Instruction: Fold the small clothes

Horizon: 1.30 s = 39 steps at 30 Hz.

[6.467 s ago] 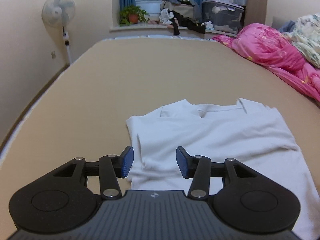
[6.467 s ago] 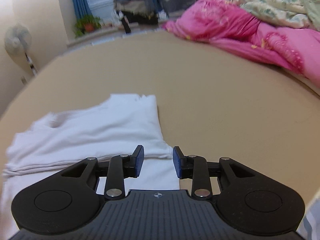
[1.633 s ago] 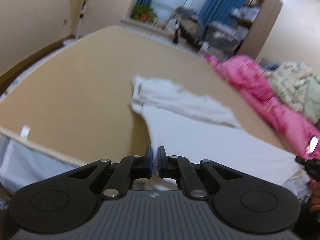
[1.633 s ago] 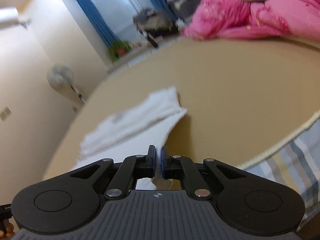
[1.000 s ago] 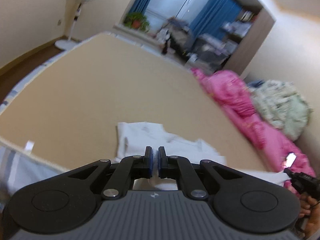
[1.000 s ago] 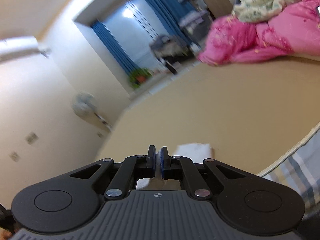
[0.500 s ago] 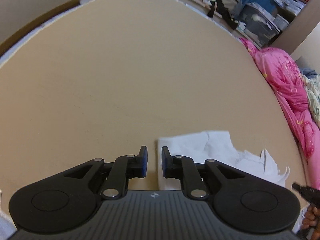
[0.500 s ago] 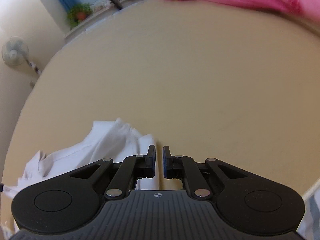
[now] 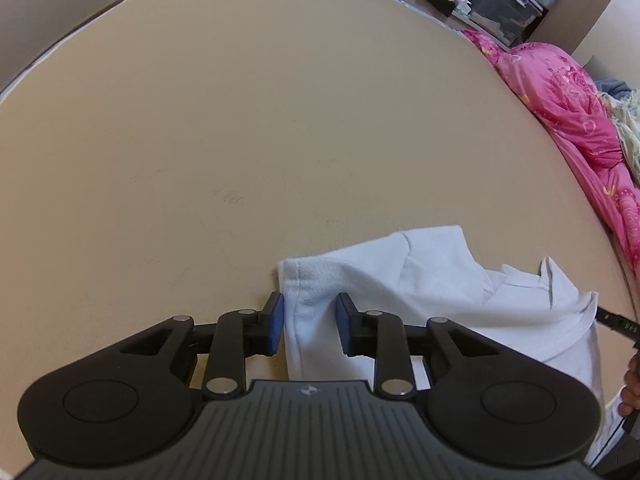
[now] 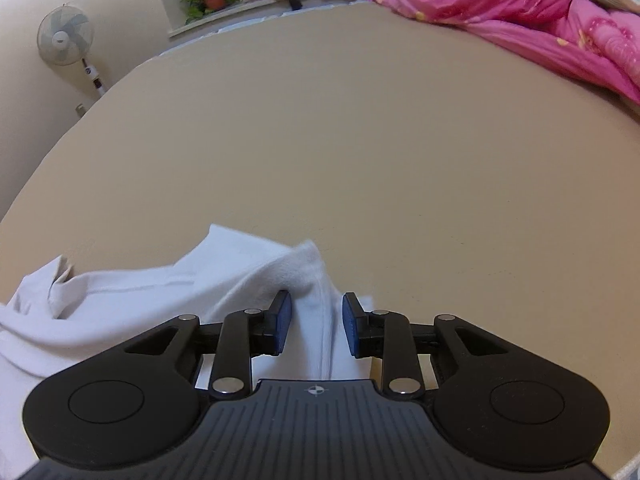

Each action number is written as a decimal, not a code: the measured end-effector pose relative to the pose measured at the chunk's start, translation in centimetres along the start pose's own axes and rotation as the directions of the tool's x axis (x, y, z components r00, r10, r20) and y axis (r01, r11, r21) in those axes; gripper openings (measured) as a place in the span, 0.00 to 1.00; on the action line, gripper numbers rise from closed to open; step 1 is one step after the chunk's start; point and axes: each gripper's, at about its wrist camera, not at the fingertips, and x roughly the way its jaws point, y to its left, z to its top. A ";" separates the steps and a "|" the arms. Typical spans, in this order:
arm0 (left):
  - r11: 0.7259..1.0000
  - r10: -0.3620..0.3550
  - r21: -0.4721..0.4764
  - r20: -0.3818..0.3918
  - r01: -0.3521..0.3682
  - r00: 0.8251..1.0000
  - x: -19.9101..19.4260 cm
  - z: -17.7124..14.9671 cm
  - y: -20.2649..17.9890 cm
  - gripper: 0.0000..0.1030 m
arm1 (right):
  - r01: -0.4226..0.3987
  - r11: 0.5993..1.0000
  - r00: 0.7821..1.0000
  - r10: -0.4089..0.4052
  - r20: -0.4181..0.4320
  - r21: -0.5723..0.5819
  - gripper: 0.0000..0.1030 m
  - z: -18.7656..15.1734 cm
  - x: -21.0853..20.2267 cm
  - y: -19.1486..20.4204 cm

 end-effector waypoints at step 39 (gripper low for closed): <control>0.981 0.015 0.194 -0.031 -0.008 0.999 -7.5 -10.7 -4.2 0.24 | -0.002 0.998 0.999 0.000 -0.040 -0.064 0.44 -5.8 -9.3 0.3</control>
